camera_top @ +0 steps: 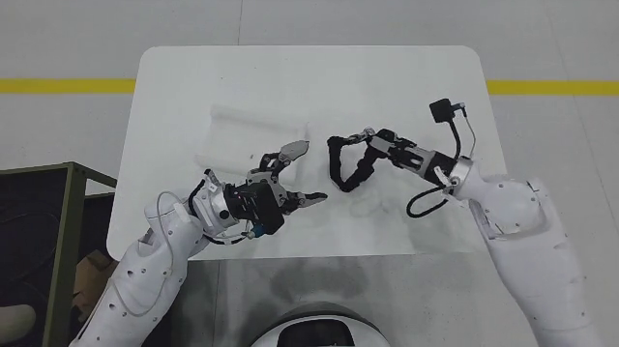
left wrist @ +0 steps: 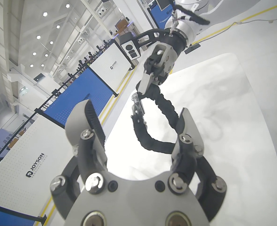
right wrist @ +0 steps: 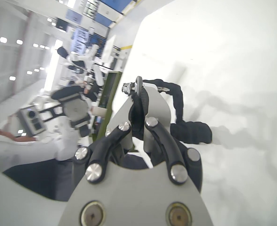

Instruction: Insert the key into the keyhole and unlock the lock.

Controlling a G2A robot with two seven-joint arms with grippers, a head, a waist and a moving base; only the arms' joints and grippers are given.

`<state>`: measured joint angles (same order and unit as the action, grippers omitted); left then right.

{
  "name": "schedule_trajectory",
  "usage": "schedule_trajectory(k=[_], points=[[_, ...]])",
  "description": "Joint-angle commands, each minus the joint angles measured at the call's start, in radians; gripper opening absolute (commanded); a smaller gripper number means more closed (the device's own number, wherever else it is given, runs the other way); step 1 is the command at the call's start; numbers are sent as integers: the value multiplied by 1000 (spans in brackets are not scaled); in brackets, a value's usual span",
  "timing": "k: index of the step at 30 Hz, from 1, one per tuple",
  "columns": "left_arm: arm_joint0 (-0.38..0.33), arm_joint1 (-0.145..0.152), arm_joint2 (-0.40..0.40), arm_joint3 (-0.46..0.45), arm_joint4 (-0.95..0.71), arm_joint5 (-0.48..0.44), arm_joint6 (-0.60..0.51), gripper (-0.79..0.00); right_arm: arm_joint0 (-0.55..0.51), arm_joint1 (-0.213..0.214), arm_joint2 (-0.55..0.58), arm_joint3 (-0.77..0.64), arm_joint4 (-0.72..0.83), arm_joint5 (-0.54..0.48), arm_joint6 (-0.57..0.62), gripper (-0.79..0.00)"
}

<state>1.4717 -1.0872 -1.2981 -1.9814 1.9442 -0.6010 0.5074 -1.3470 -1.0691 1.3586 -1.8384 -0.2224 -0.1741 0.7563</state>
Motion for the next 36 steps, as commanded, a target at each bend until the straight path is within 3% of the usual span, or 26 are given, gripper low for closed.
schedule_trajectory(k=[1, 6, 11, 18, 21, 23, 24, 25, 33, 36], points=[[0, 0, 0, 0, 0, 0, 0, 0, -4, 1, -25, -26, -183, 13, -33, -785], [0, 0, 0, 0, 0, 0, 0, 0, -12, 8, -62, -95, -603, 30, -161, -785], [0, 0, 0, 0, 0, 0, 0, 0, -48, 11, -103, -132, -904, 58, -244, -785], [0, 0, 0, 0, 0, 0, 0, 0, -54, 2, -103, -80, -885, 119, -271, -785], [0, 0, 0, 0, 0, 0, 0, 0, -55, -7, -89, -55, -772, 160, -286, -785], [0, 0, 0, 0, 0, 0, 0, 0, -52, -10, -83, -26, -703, 168, -265, -619], [0, 0, 0, 0, 0, 0, 0, 0, -48, -13, -82, -5, -663, 182, -241, -462], [0, 0, 0, 0, 0, 0, 0, 0, -38, -15, -84, 12, -644, 192, -220, 0], [0, 0, 0, 0, 0, 0, 0, 0, -30, -25, -64, 22, -676, 358, -250, 0], [0, 0, 0, 0, 0, 0, 0, 0, -67, -27, -25, -31, -600, 354, -311, 0]])
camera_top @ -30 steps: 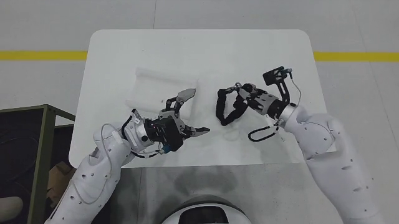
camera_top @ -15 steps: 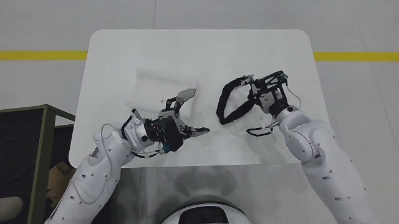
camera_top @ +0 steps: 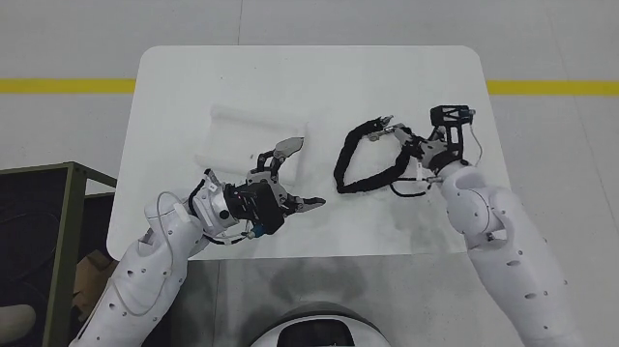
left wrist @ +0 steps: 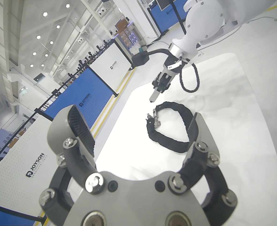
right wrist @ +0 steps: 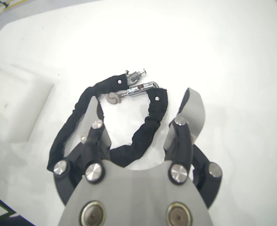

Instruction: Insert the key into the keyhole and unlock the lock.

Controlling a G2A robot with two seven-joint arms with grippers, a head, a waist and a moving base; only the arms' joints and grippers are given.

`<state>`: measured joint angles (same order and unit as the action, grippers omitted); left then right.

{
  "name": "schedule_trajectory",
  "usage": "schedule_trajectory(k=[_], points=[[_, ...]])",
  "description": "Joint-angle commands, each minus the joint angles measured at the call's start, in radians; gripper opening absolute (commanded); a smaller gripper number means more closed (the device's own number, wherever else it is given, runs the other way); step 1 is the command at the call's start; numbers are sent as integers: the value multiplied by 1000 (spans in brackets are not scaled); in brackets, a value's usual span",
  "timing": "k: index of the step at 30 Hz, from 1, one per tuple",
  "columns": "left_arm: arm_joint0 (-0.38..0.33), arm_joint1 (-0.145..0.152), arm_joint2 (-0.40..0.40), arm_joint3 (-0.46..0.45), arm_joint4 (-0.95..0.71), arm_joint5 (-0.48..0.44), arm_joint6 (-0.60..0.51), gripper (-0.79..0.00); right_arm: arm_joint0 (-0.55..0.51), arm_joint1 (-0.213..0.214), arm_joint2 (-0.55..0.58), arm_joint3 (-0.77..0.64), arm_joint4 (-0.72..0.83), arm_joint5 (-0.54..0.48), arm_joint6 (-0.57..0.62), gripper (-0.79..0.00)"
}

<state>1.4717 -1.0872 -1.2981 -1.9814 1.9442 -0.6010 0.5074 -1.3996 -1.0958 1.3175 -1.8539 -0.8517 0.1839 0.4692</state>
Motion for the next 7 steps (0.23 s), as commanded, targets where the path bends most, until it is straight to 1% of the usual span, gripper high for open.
schedule_trajectory(k=[1, 2, 3, 4, 5, 7], points=[[0, 0, 0, 0, 0, 0, 0, 0, -33, -2, 26, -33, 69, -15, -36, 0], [0, 0, 0, 0, 0, 0, 0, 0, -52, -4, 39, -48, 152, -36, -47, 0], [0, 0, 0, 0, 0, 0, 0, 0, -52, -4, 39, -48, 152, -36, -47, 0], [0, 0, 0, 0, 0, 0, 0, 0, -48, -4, 36, -45, 104, -31, -45, -30], [0, 0, 0, 0, 0, 0, 0, 0, -54, -4, 40, -50, 152, -39, -49, -14], [0, 0, 0, 0, 0, 0, 0, 0, -54, -4, 40, -49, 172, -37, -48, -1]])
